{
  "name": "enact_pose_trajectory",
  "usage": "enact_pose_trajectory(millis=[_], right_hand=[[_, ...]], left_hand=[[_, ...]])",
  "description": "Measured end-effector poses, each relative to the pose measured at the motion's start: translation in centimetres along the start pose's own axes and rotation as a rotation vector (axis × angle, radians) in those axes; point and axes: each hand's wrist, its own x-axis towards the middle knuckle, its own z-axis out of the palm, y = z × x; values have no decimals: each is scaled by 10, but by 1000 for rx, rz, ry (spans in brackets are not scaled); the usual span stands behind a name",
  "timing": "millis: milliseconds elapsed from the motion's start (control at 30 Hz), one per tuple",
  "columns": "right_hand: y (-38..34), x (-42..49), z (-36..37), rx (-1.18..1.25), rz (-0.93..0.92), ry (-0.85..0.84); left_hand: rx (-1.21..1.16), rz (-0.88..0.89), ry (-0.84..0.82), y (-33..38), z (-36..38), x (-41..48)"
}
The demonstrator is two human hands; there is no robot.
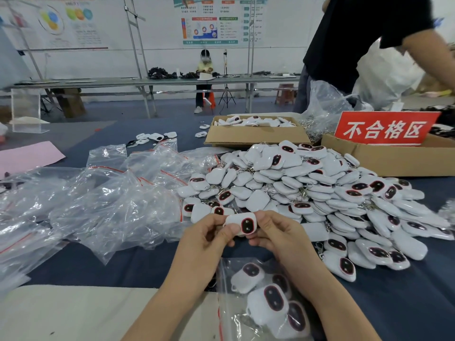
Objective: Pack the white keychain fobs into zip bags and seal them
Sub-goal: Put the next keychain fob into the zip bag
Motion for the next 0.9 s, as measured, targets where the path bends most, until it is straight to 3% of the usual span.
enact_pose_trajectory(millis=[200,300,500,667,900], right_hand=[[-3,1,3,-28,-25,2],[-9,-1,6,-129,-93,-33],[-21,-7,5,-462,-206,-34],[-17,-12,7,-797,-55,-224],[-14,-12,13,-820,20,-329]], left_hand=[[-22,3,118,7,-18,-14],[-10,-81,124,6,-41,-31],[225,-191,-76,5,-69,-58],[149,-271,-185,11,-58,-61],[60,-284,-218,22,-55,-60]])
